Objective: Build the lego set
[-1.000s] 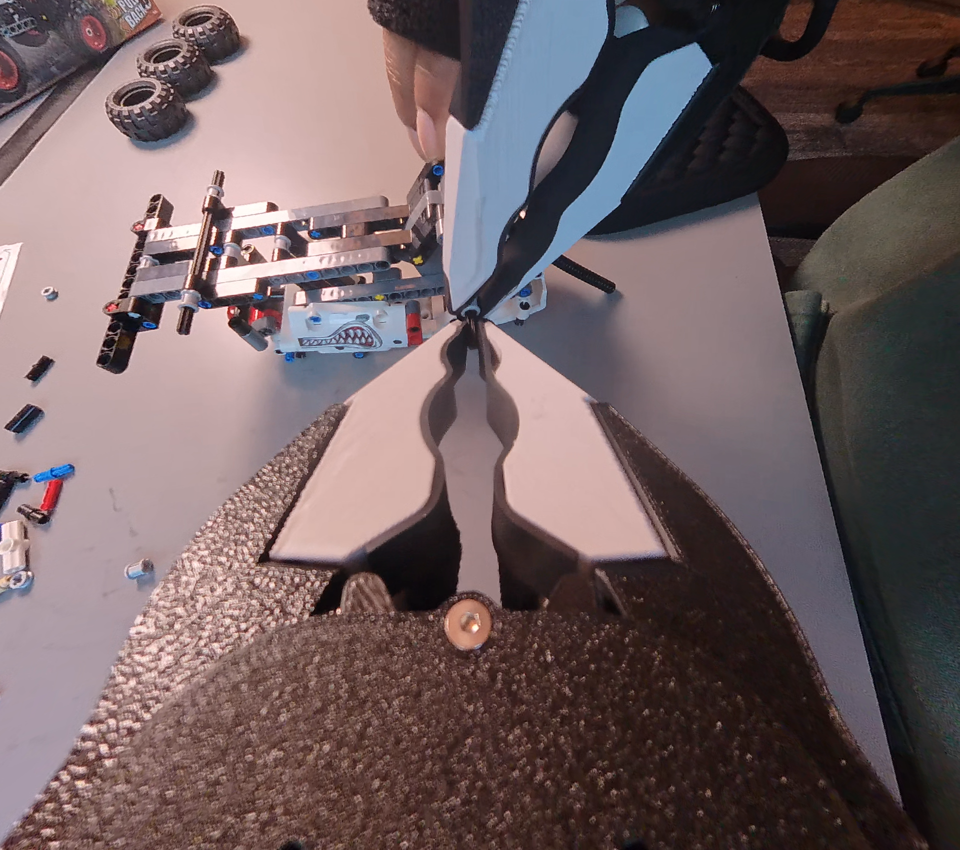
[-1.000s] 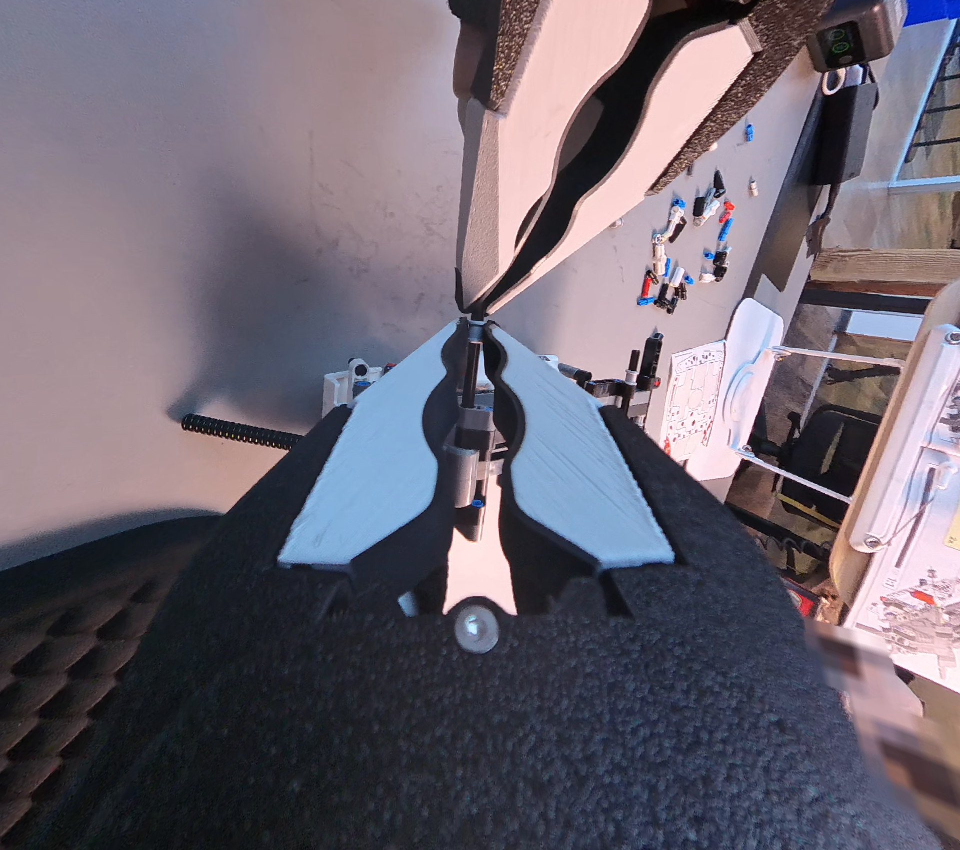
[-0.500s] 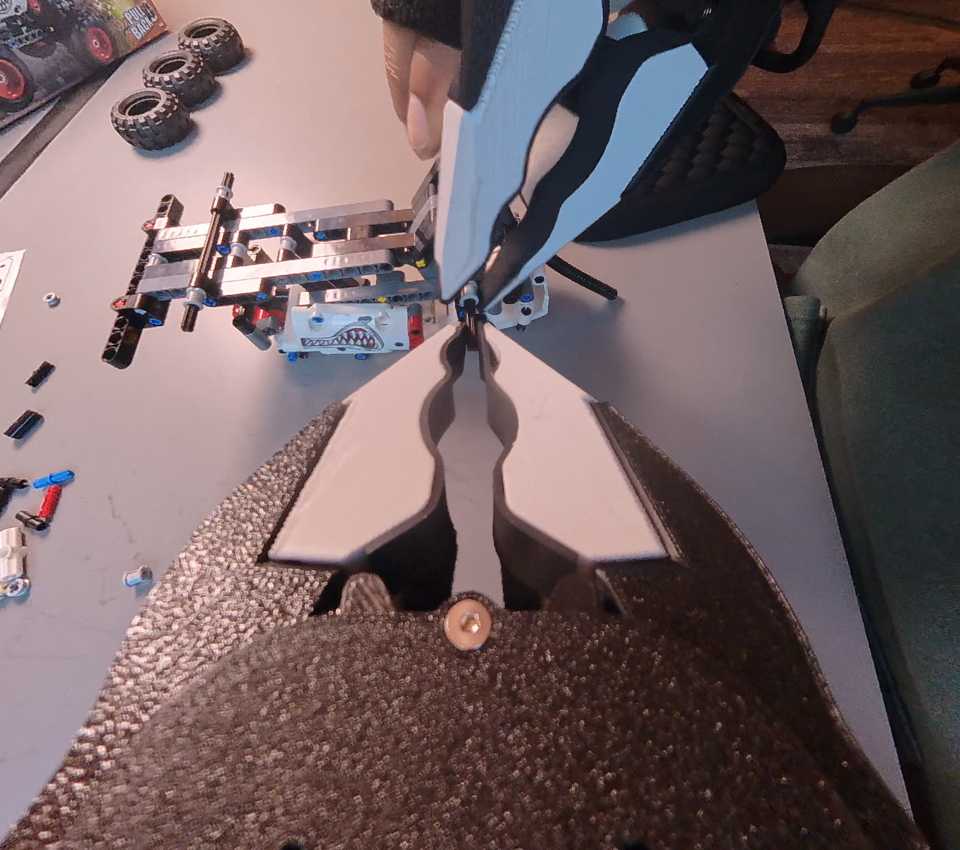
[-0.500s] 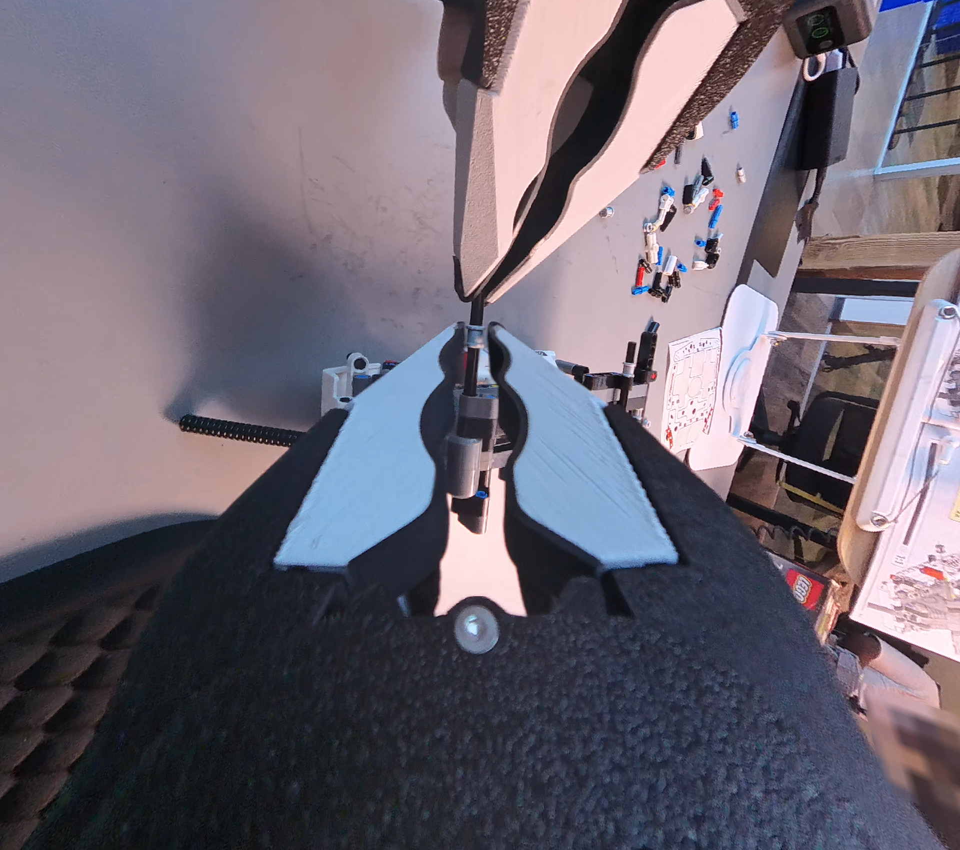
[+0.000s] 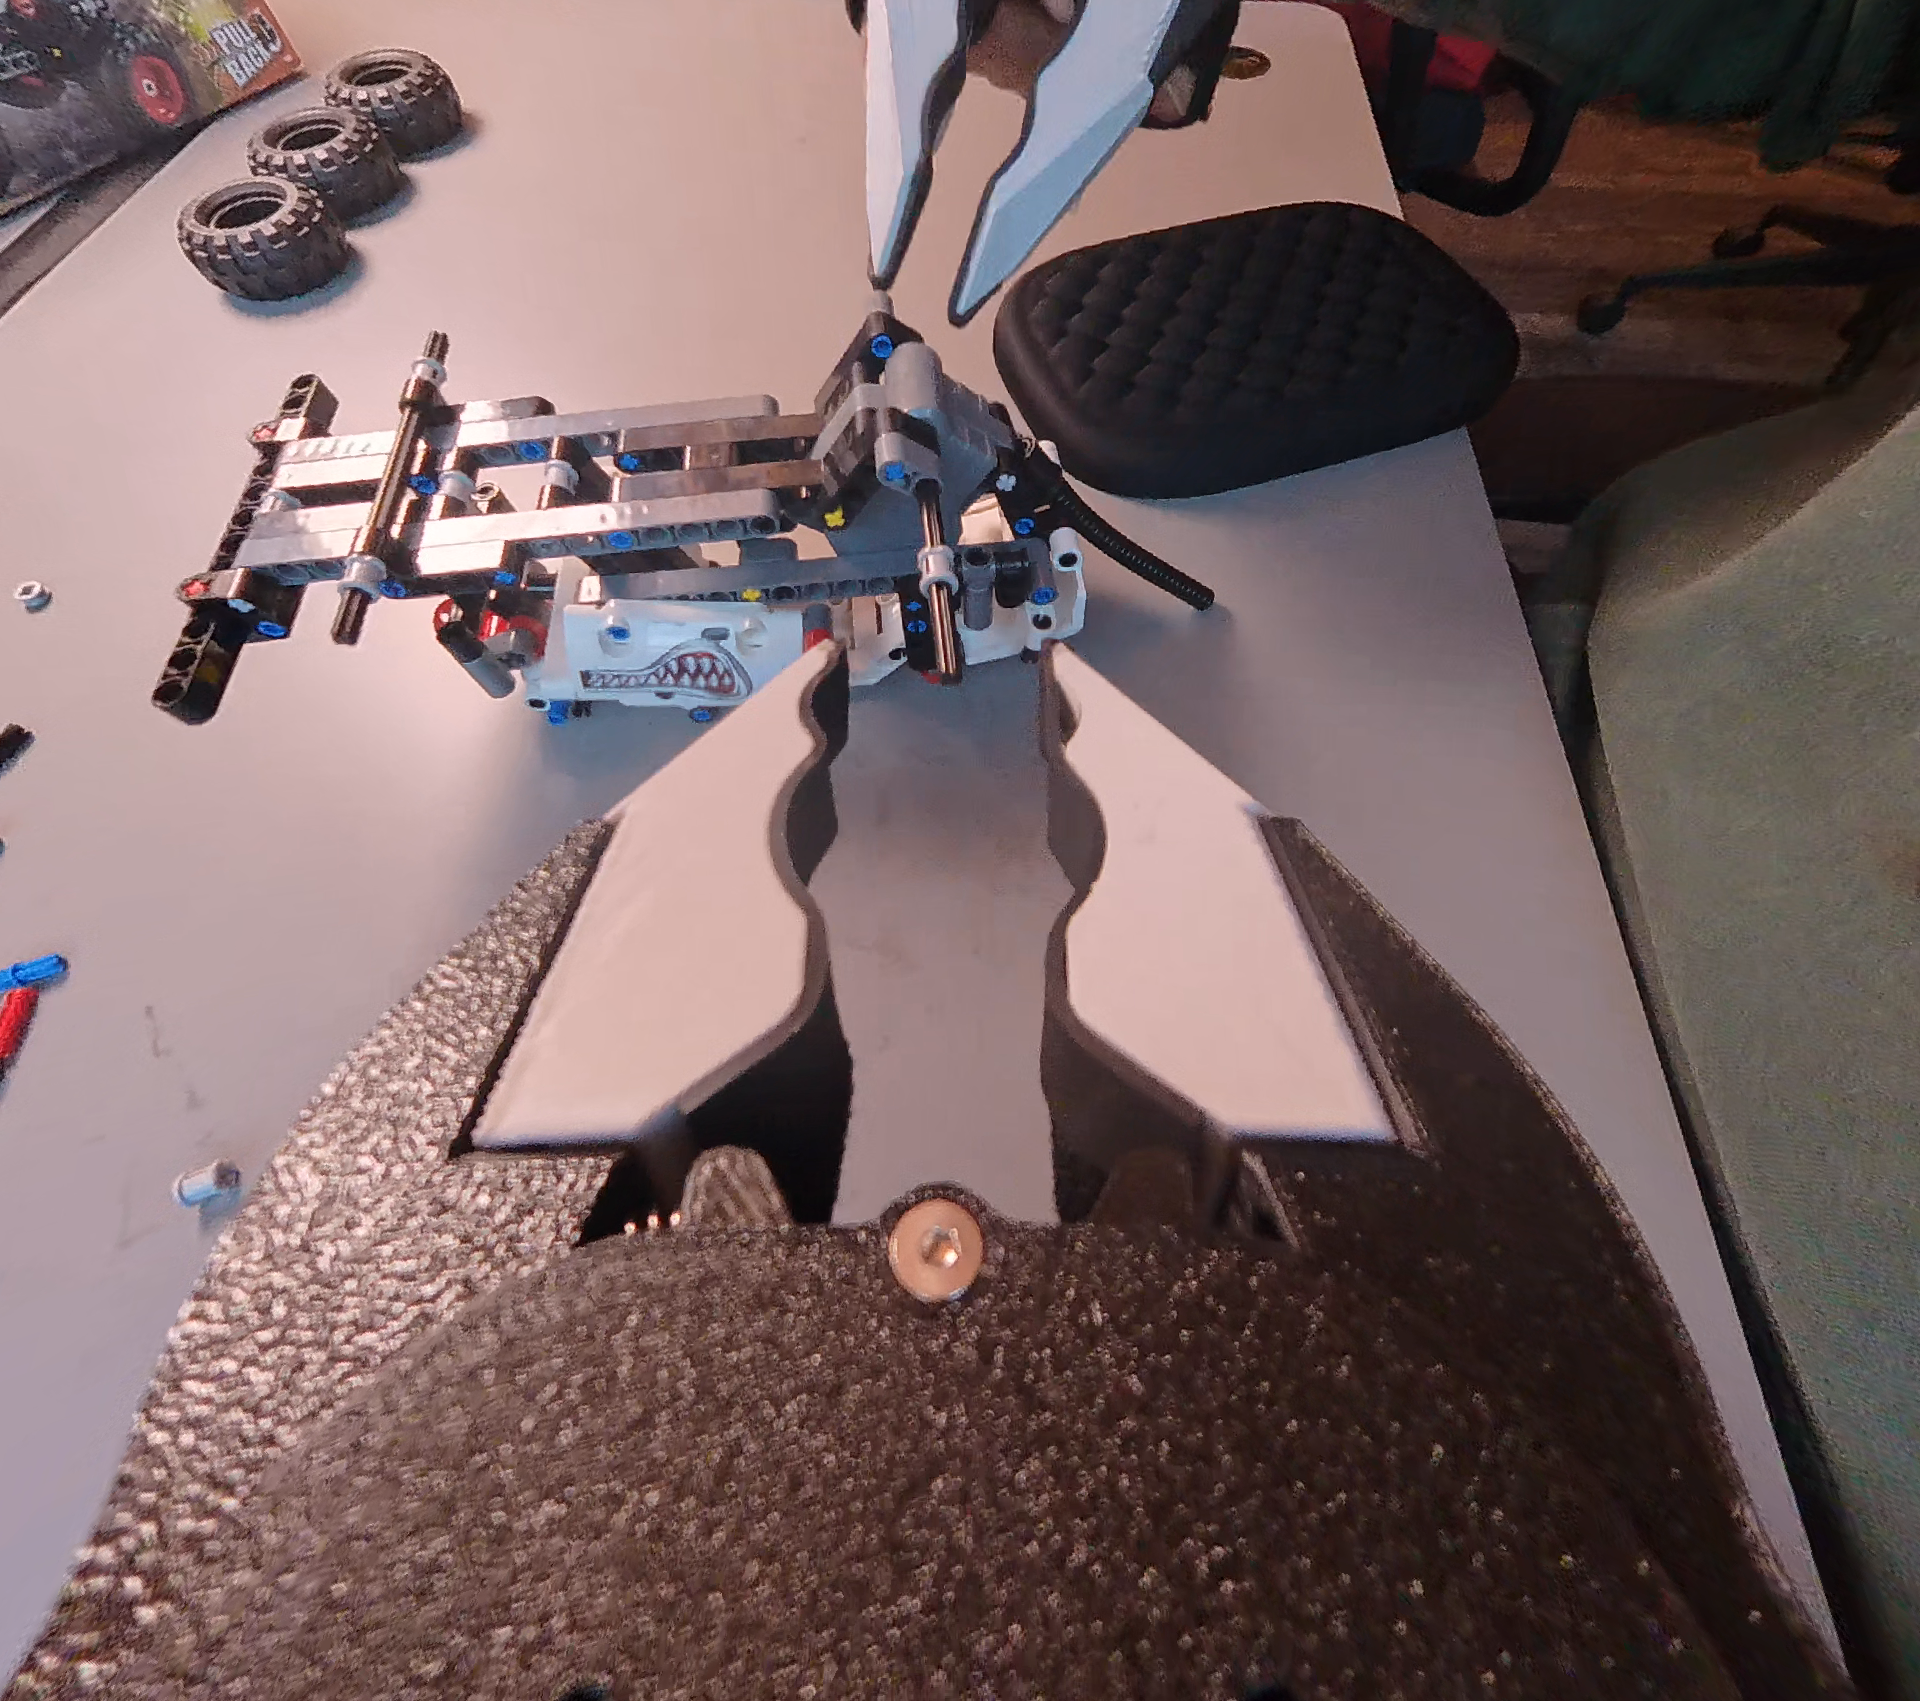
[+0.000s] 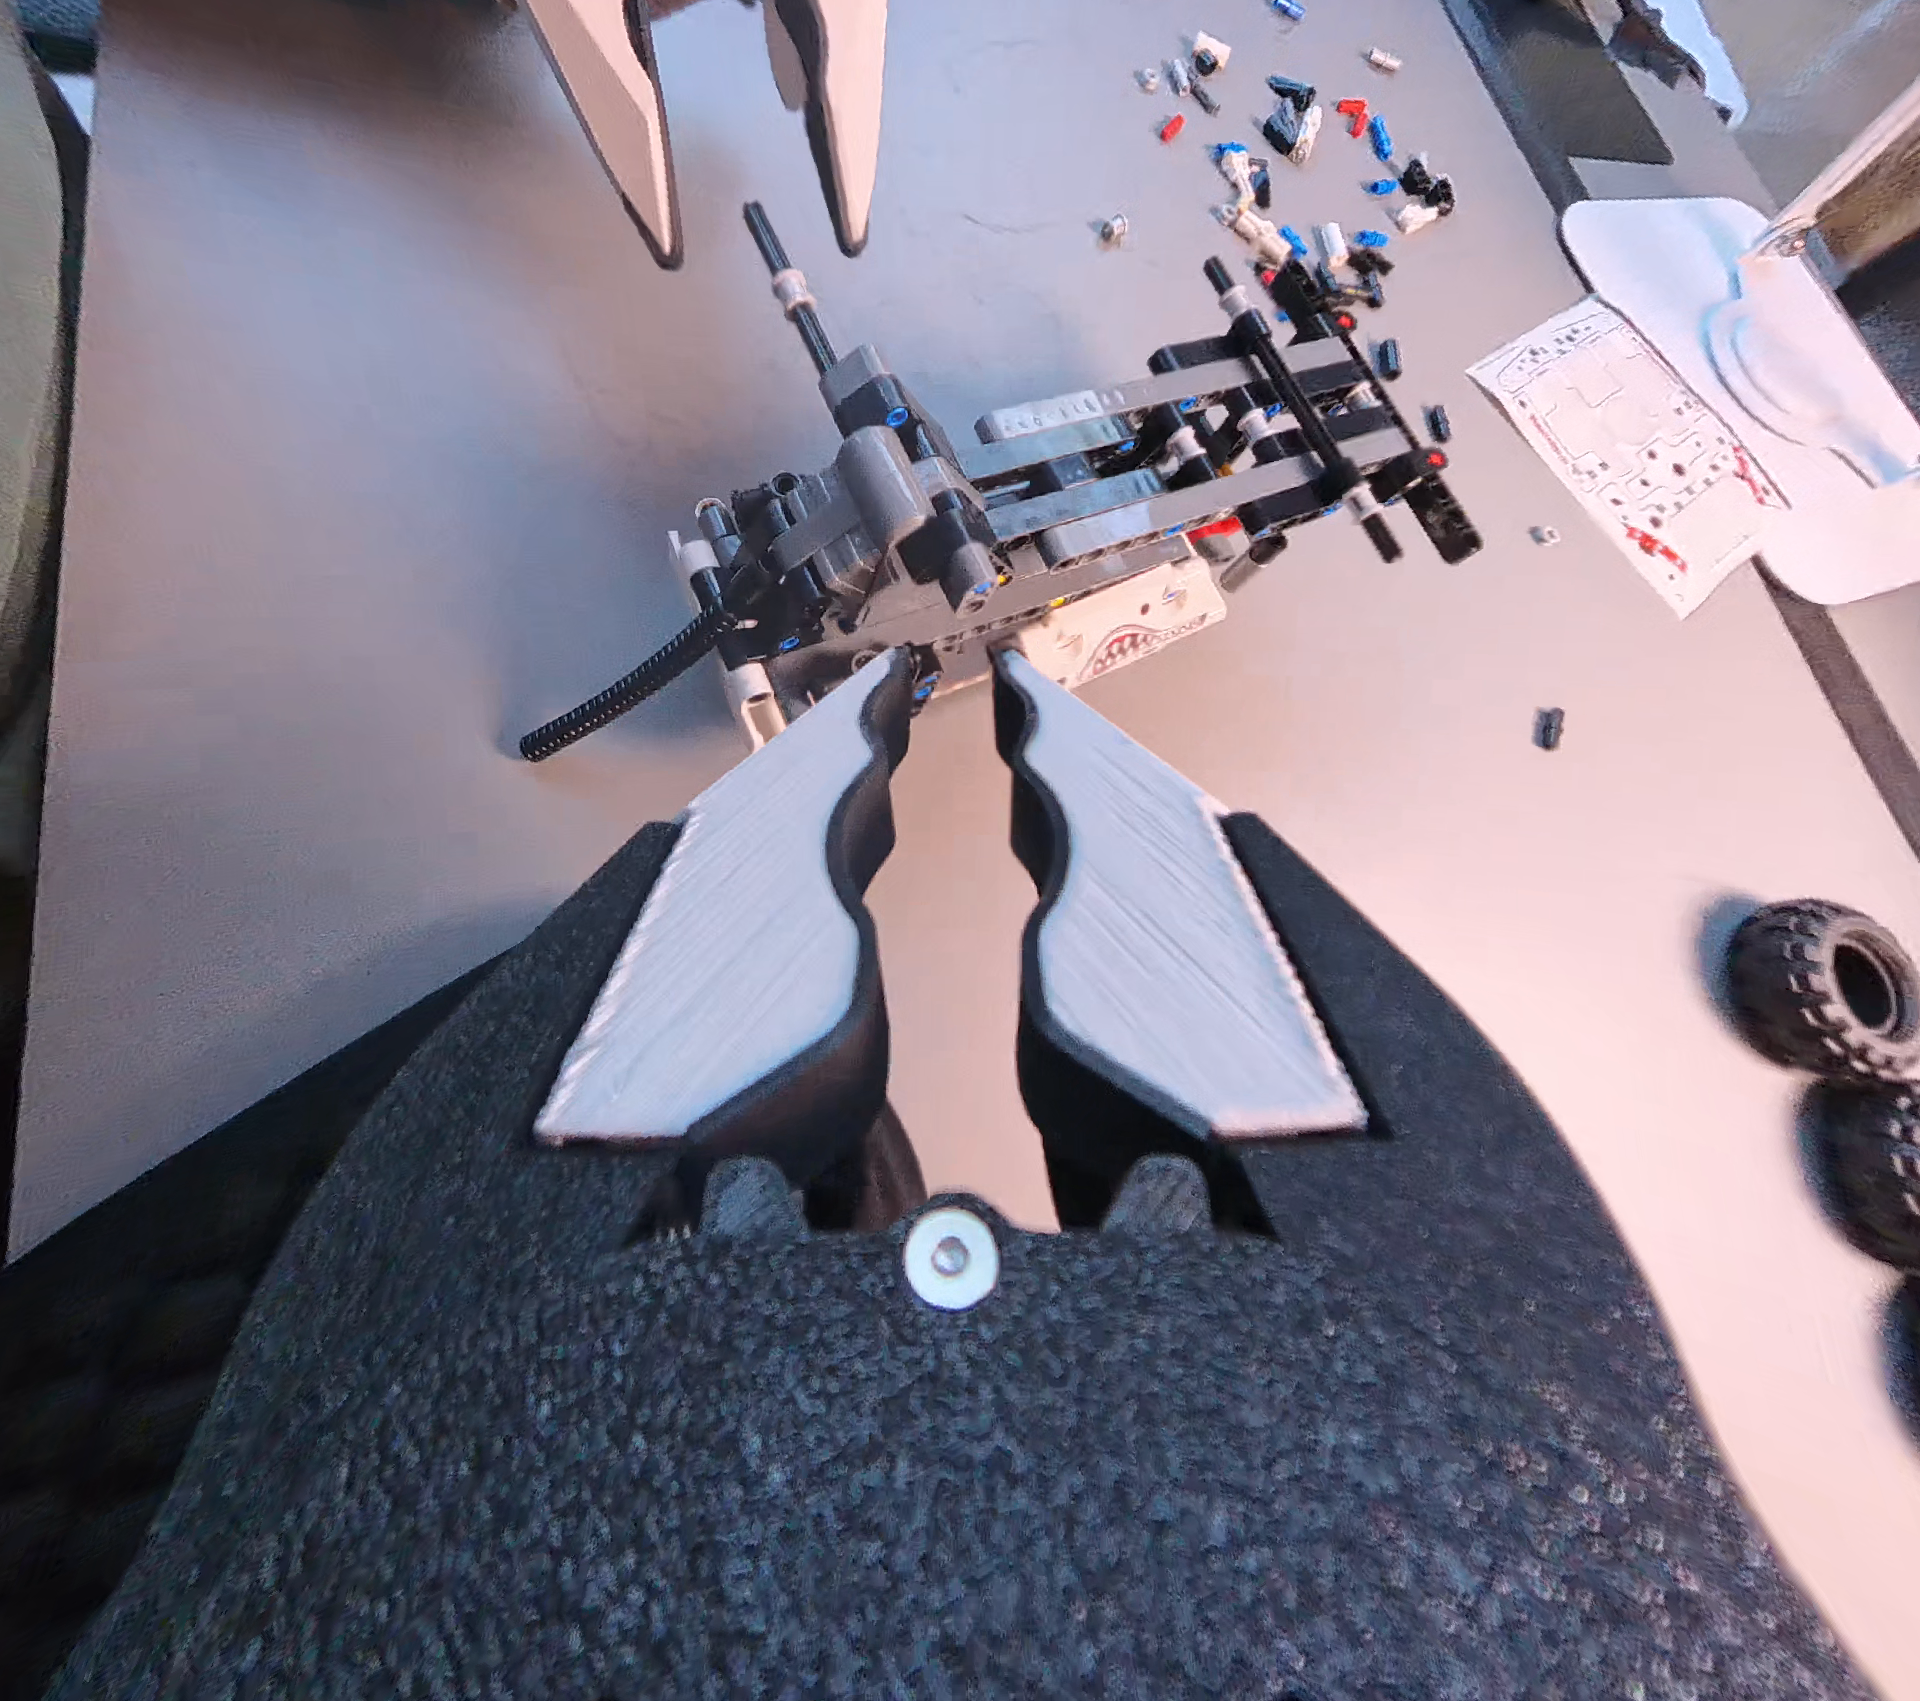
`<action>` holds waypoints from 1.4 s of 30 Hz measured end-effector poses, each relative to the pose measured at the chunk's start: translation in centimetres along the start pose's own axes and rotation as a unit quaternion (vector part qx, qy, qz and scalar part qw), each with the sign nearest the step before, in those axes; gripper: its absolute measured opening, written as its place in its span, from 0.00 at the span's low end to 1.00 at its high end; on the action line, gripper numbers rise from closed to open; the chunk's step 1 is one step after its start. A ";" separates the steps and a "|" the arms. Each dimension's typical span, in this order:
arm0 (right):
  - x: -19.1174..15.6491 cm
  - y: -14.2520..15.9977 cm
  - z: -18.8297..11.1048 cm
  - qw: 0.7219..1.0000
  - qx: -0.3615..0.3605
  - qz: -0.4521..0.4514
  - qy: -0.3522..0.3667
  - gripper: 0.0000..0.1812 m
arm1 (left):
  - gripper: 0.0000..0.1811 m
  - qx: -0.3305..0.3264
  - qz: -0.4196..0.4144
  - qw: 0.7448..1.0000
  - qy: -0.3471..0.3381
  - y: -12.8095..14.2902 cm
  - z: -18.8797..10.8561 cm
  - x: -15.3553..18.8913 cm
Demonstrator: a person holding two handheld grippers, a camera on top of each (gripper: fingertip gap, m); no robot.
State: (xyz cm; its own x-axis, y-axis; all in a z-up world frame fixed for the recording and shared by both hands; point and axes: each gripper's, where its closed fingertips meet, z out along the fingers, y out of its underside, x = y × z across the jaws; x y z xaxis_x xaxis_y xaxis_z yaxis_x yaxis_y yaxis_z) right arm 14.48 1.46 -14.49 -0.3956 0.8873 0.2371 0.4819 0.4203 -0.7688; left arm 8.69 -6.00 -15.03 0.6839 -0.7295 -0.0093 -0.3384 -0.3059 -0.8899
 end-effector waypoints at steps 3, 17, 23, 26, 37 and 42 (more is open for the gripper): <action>-0.5 -0.5 0.7 1.000 0.027 -0.013 -0.006 0.07 | 0.22 0.003 0.005 1.000 -0.014 -0.5 1.2 -0.4; -0.2 -0.7 1.7 0.997 0.065 -0.014 -0.024 0.09 | 0.02 -0.042 0.021 0.999 -0.012 0.8 -0.2 -0.6; -1.0 -1.2 2.1 0.996 0.073 -0.013 -0.049 0.10 | 0.02 -0.052 0.032 0.998 -0.012 0.2 1.0 -1.1; -1.2 -1.2 2.0 0.996 0.074 -0.006 -0.049 0.12 | 0.02 -0.052 0.032 0.998 -0.003 -0.1 1.3 -1.0; -1.2 -1.4 1.2 0.995 0.096 0.005 -0.042 0.14 | 0.18 -0.027 -0.009 1.000 0.001 0.2 0.2 -1.0; -1.7 -1.6 1.7 0.995 0.093 0.003 -0.041 0.16 | 0.19 -0.025 -0.024 0.999 -0.003 1.2 0.1 -1.1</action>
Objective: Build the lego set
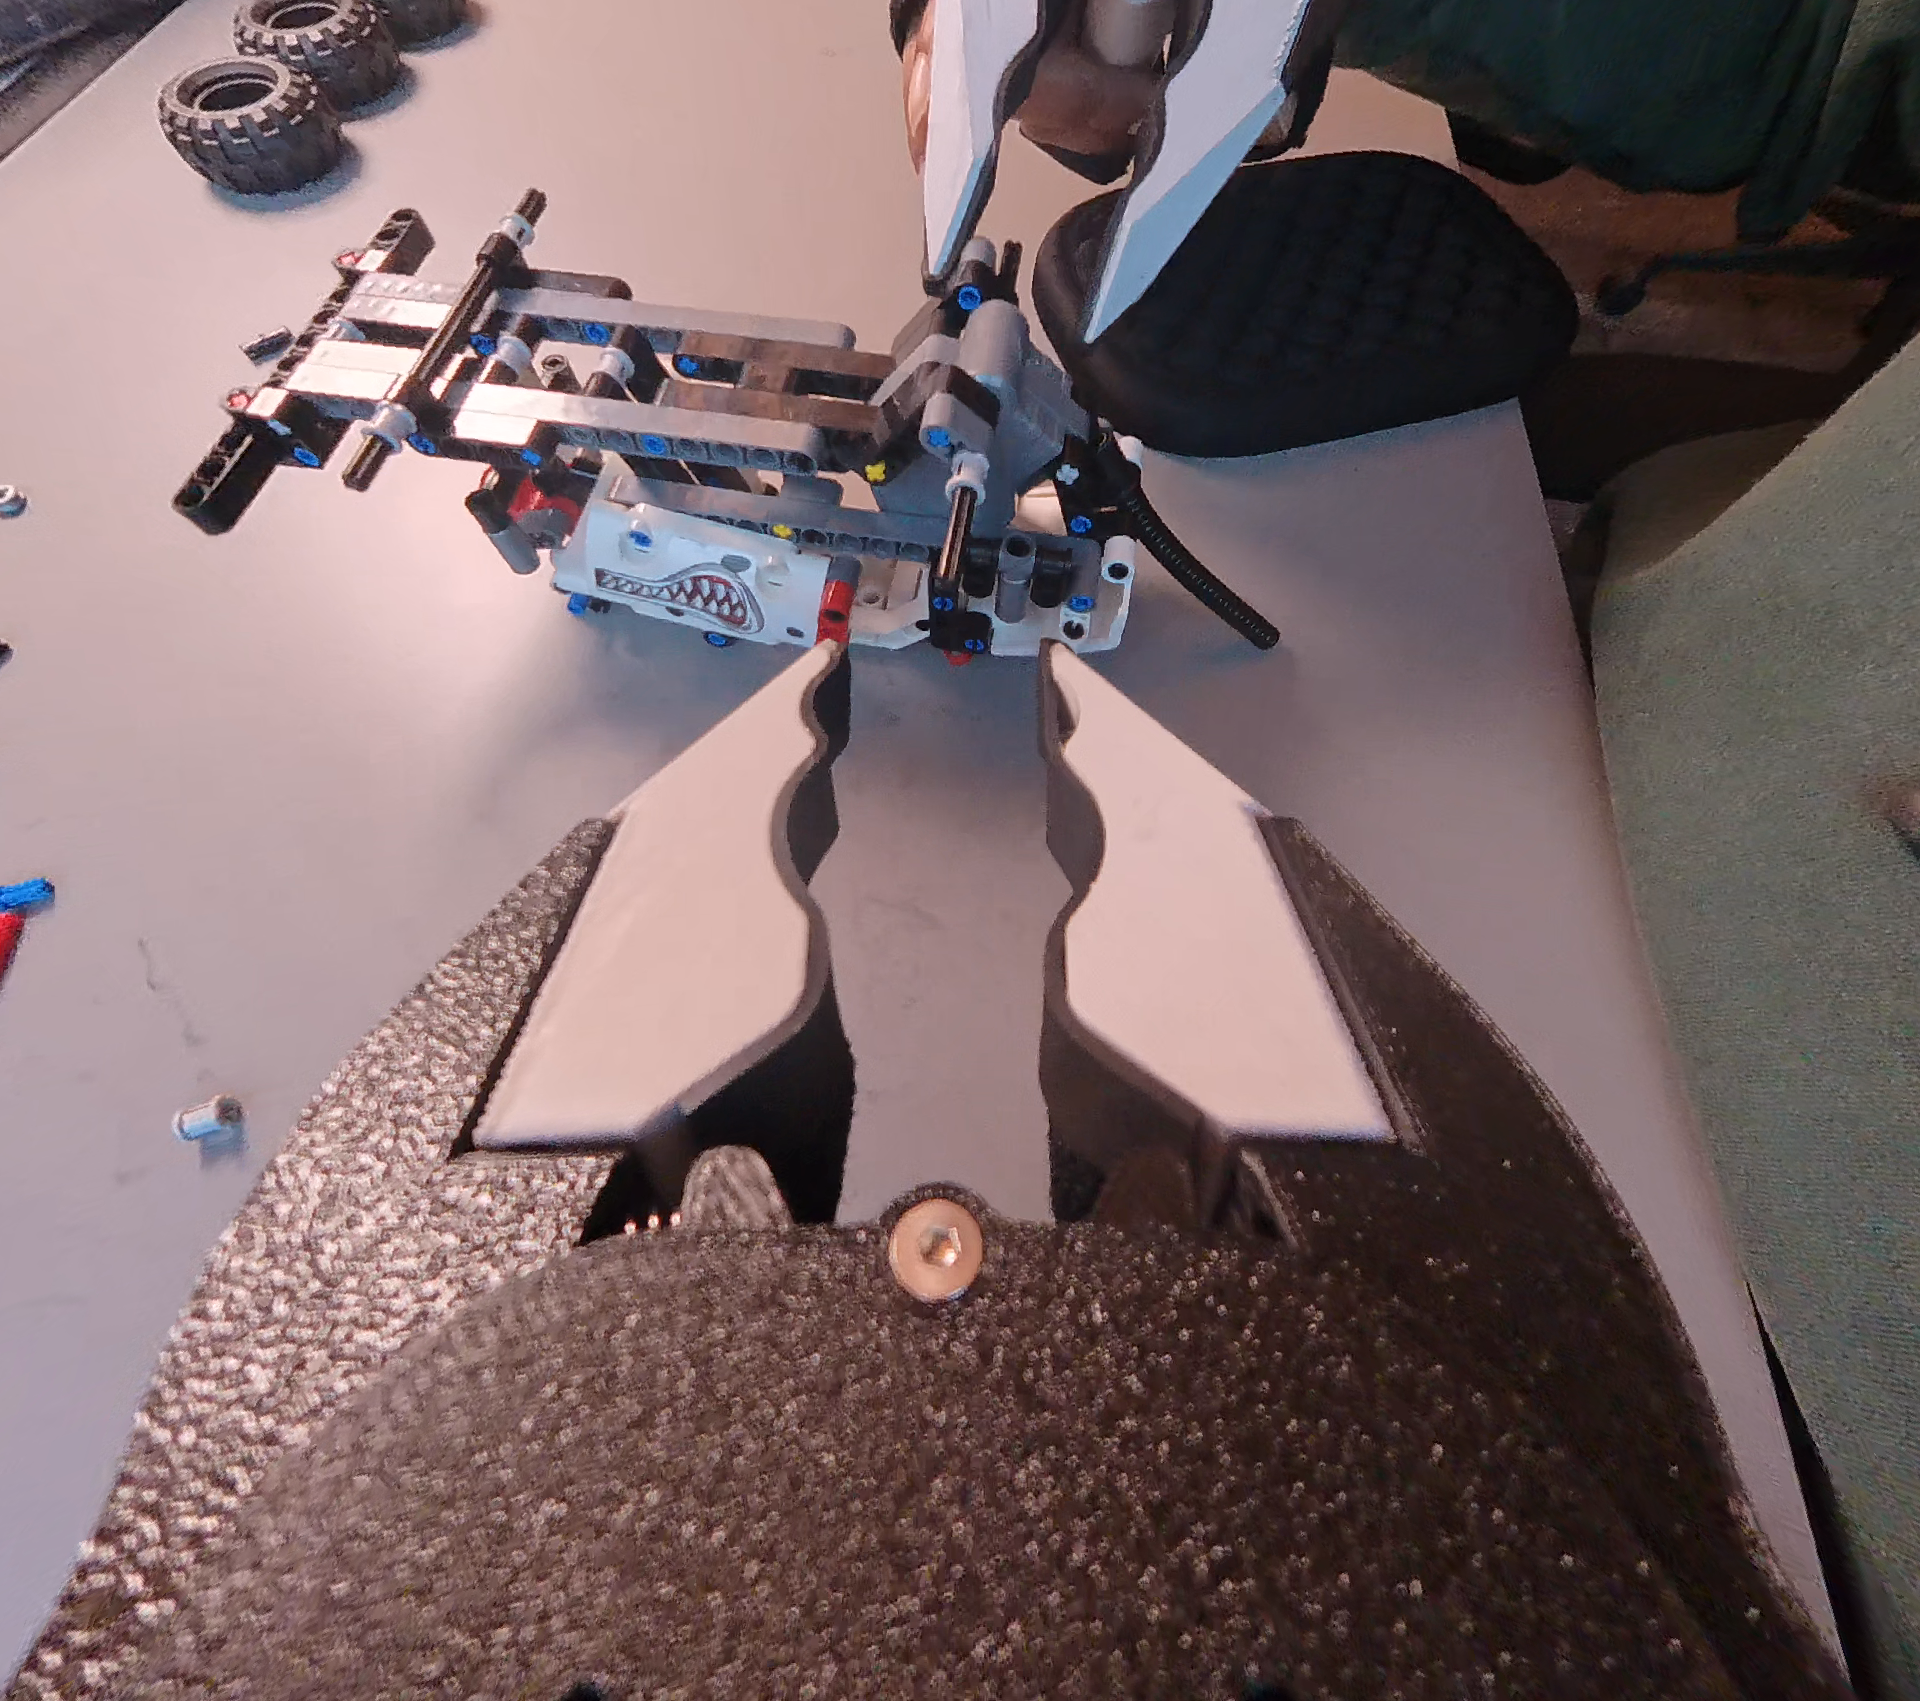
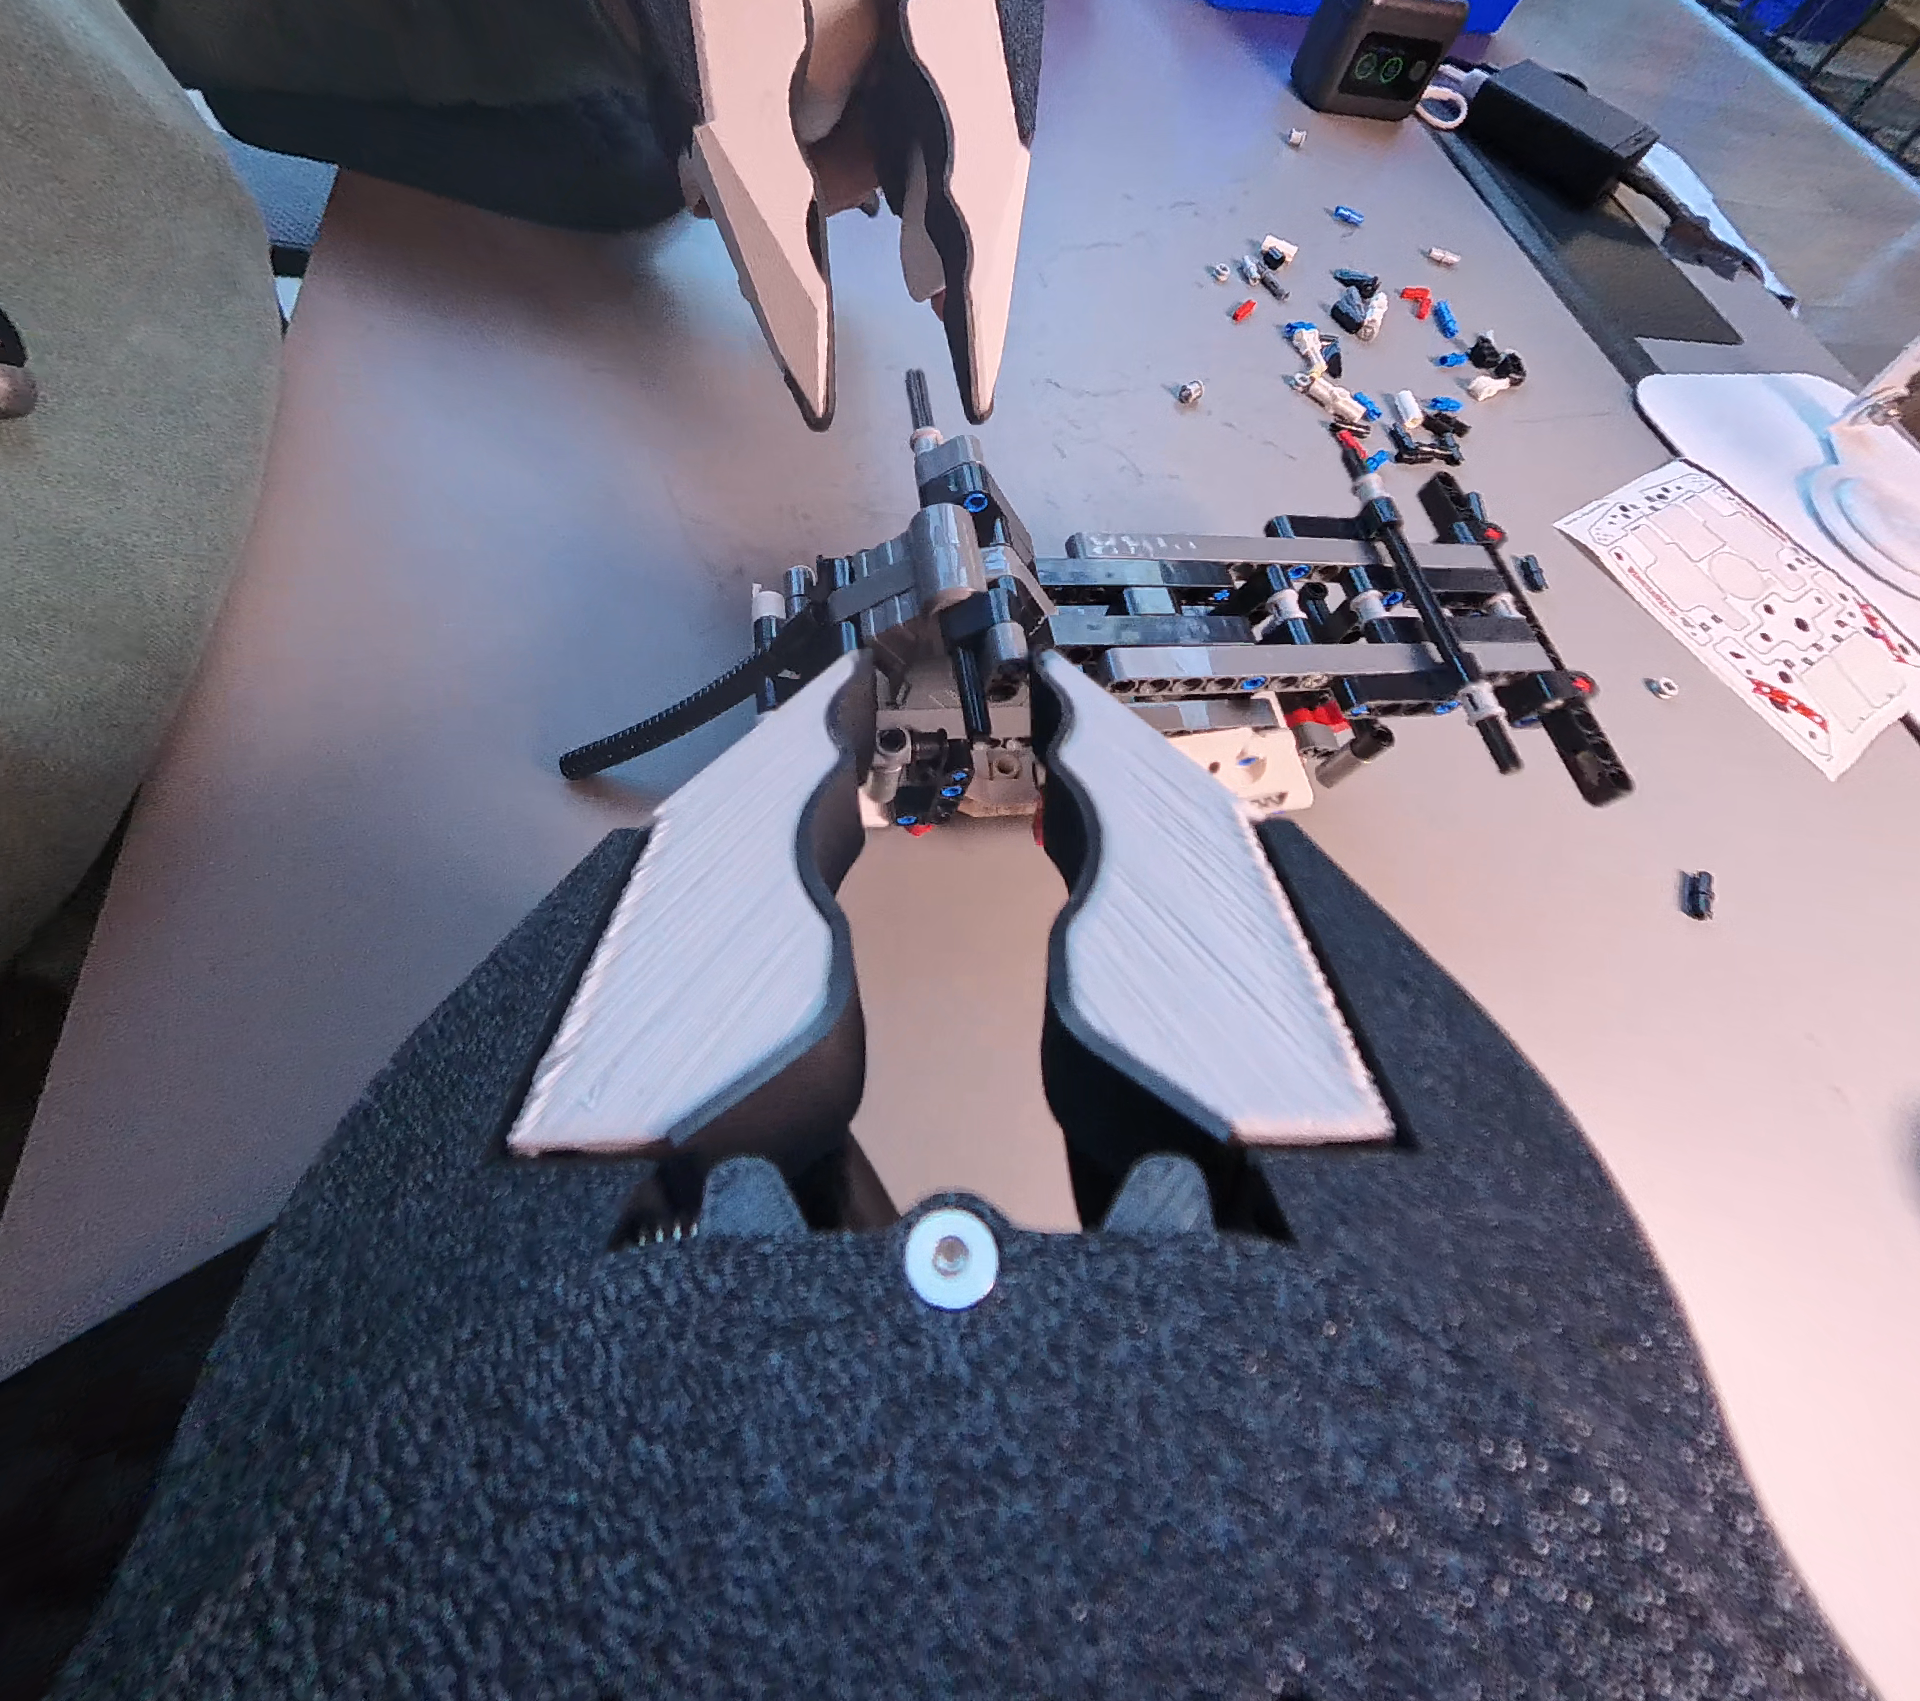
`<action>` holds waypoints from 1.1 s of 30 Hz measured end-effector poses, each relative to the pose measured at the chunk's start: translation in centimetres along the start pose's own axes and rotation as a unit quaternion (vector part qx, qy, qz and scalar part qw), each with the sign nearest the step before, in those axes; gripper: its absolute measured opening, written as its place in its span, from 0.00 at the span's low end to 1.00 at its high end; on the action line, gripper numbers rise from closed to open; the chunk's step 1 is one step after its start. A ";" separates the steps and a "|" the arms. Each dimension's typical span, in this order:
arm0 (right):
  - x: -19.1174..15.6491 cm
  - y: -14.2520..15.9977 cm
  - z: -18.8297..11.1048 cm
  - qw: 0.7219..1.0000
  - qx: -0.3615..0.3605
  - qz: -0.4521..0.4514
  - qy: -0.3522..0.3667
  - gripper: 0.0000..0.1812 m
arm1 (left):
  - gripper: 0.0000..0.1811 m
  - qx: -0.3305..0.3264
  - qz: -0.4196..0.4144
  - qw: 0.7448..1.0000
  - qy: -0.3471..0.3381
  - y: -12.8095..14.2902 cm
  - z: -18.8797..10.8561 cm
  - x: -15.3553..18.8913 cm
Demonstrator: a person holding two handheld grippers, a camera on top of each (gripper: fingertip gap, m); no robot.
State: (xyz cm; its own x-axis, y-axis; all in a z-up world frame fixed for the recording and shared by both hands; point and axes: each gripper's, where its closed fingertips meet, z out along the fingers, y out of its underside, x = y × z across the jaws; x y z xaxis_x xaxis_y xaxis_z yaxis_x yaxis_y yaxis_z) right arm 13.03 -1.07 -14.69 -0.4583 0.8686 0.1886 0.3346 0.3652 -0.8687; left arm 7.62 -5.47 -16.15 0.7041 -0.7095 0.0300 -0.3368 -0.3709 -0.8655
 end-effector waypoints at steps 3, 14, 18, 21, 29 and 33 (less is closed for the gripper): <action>-0.2 -0.2 0.5 1.000 0.003 -0.002 0.002 0.16 | 0.20 -0.001 -0.004 1.000 -0.023 0.3 -1.0 -0.9; 3.5 -1.0 -1.3 0.988 0.105 0.069 0.088 0.17 | 0.15 -0.038 -0.201 0.959 -0.197 7.4 -6.0 -13.7; 3.6 -1.3 -1.8 0.987 0.112 0.062 0.098 0.16 | 0.16 -0.101 -0.155 0.960 -0.208 8.6 -4.3 -14.8; 3.6 -1.3 -2.3 0.986 0.117 0.064 0.104 0.15 | 0.13 -0.123 -0.140 0.959 -0.212 8.9 -3.7 -15.4; 2.8 -4.1 -3.0 0.979 0.162 0.056 0.111 0.13 | 0.04 0.053 -0.026 0.998 -0.032 0.7 -2.7 -7.5; -0.1 -8.4 -2.8 0.973 0.210 -0.016 0.096 0.09 | 0.04 0.244 -0.094 0.947 0.184 -7.3 -5.1 -0.4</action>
State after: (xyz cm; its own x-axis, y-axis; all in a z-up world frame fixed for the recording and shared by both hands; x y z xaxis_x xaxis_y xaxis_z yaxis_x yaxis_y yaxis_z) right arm 12.57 -3.33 -6.17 -0.2877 0.9199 0.2665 -0.0615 0.2599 -0.9637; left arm 6.61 -5.57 -7.24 0.4268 -0.8527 0.3011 0.1656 -0.2536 -0.9530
